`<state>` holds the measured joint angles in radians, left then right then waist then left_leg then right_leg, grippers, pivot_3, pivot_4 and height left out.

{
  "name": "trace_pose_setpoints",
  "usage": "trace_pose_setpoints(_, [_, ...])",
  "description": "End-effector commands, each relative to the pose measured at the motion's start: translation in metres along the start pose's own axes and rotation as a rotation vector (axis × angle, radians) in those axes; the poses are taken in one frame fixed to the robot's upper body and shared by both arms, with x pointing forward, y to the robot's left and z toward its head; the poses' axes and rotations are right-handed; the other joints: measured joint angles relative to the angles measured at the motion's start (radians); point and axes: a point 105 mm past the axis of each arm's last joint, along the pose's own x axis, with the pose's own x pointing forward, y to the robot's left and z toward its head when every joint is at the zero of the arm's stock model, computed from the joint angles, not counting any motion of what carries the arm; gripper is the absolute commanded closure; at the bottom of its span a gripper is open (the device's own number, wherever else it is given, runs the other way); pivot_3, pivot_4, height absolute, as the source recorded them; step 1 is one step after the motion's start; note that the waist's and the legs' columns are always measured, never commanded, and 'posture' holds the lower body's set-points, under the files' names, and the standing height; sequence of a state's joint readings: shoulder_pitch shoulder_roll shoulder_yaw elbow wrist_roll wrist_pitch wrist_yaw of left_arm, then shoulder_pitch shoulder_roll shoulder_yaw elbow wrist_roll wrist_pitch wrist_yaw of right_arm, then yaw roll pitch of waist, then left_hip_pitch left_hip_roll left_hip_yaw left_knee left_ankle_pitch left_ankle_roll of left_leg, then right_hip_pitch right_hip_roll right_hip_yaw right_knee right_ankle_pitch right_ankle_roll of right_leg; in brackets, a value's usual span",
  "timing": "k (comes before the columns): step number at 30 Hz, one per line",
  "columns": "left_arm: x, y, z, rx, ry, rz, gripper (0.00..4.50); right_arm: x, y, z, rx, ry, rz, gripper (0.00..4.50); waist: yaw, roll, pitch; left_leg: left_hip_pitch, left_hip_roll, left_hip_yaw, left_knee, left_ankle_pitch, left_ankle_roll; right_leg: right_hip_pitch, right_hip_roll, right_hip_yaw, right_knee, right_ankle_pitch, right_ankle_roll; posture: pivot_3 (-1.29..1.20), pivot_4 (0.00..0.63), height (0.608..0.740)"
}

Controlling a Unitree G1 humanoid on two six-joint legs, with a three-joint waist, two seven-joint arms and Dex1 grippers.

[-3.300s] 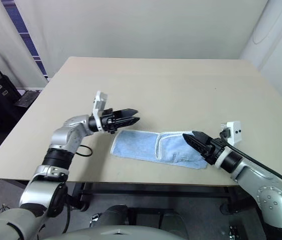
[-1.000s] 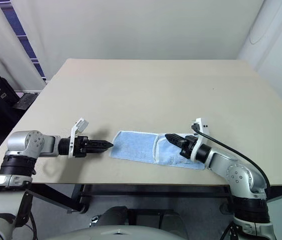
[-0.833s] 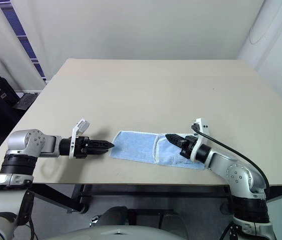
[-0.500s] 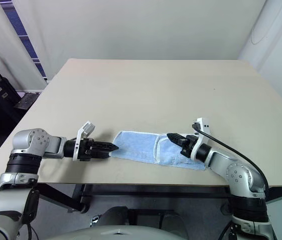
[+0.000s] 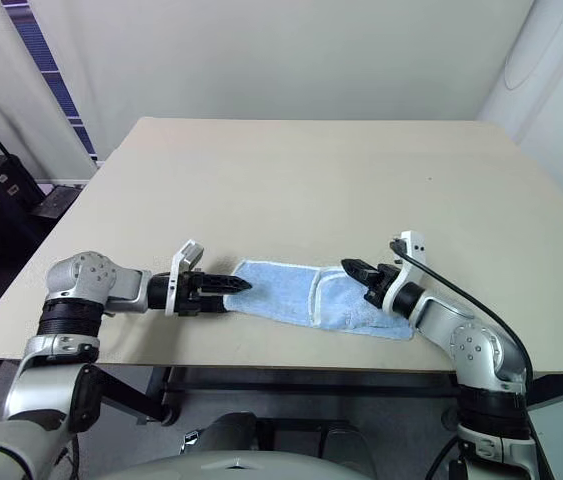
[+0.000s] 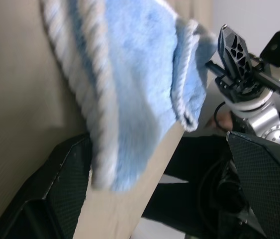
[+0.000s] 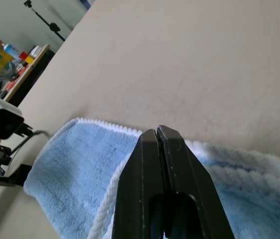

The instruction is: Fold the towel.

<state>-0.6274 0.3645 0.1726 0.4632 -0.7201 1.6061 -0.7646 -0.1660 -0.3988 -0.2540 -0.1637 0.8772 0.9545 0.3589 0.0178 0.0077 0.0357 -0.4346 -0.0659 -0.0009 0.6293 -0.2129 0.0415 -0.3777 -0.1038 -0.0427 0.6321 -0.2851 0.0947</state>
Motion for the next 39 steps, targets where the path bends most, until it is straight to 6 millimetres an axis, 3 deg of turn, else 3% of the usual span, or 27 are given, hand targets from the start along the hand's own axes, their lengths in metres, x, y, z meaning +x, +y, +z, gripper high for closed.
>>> trace_pose_setpoints(1, [0.001,-0.015,0.009,0.051,-0.019,-0.043,0.02,-0.001,0.004,0.014,-0.025,-0.053,0.008,4.5,-0.006,0.0,0.0,0.0,0.0,0.0,0.0,0.0,0.0,0.0,0.0,0.0,0.0,0.0,0.0,0.0,0.0,0.722])
trace_pose_setpoints(3, [0.001,-0.016,0.008,0.074,-0.02,-0.044,0.02,-0.001,0.004,0.014,-0.027,-0.054,0.008,4.5,-0.007,0.0,0.0,0.0,0.0,0.0,-0.001,0.0,0.0,-0.001,0.001,0.001,0.0,0.0,0.0,0.0,0.0,0.722])
trace_pose_setpoints(16, [-0.003,-0.014,0.01,0.141,-0.033,-0.026,4.48,-0.006,-0.003,0.014,-0.025,-0.059,-0.021,4.5,-0.006,0.0,0.0,-0.006,0.0,0.0,-0.001,0.0,0.0,-0.009,0.001,0.003,0.002,0.0,0.0,0.0,0.0,0.722])
trace_pose_setpoints(19, [-0.003,-0.014,0.011,0.155,-0.034,-0.029,4.48,-0.007,-0.002,0.015,-0.025,-0.06,-0.02,4.5,-0.006,0.0,0.0,-0.008,0.0,0.0,-0.001,0.0,0.0,-0.012,0.001,0.003,0.003,0.0,0.0,0.0,0.0,0.722])
trace_pose_setpoints(21, [-0.006,-0.028,0.013,0.234,-0.033,-0.087,4.48,-0.011,0.002,0.017,-0.03,-0.078,0.005,4.5,-0.006,0.0,0.0,-0.008,0.0,0.0,-0.001,0.0,-0.001,-0.012,0.001,0.003,0.003,0.0,0.0,0.0,0.0,0.722])
trace_pose_setpoints(29, [-0.011,-0.055,0.023,0.574,0.022,-0.135,4.48,-0.047,0.024,0.027,-0.068,-0.161,0.142,4.5,-0.005,0.0,0.0,-0.008,0.0,0.0,-0.001,0.0,0.0,-0.012,0.001,0.003,0.002,0.0,-0.001,0.0,0.0,0.722])
trace_pose_setpoints(34, [-0.002,-0.074,0.019,0.779,0.149,-0.236,4.48,-0.064,0.009,0.03,-0.08,-0.179,0.059,4.5,-0.005,0.0,0.0,-0.009,0.0,0.0,-0.001,0.0,0.0,-0.012,0.001,0.003,0.001,0.0,-0.001,0.0,0.0,0.722])
trace_pose_setpoints(39, [0.025,-0.095,0.015,0.917,0.314,-0.359,4.48,-0.071,-0.009,0.035,-0.063,-0.24,-0.056,4.5,-0.005,0.0,0.0,-0.009,0.0,0.0,-0.001,0.0,0.0,-0.012,0.001,0.003,0.0,0.0,-0.001,0.0,0.0,0.722])
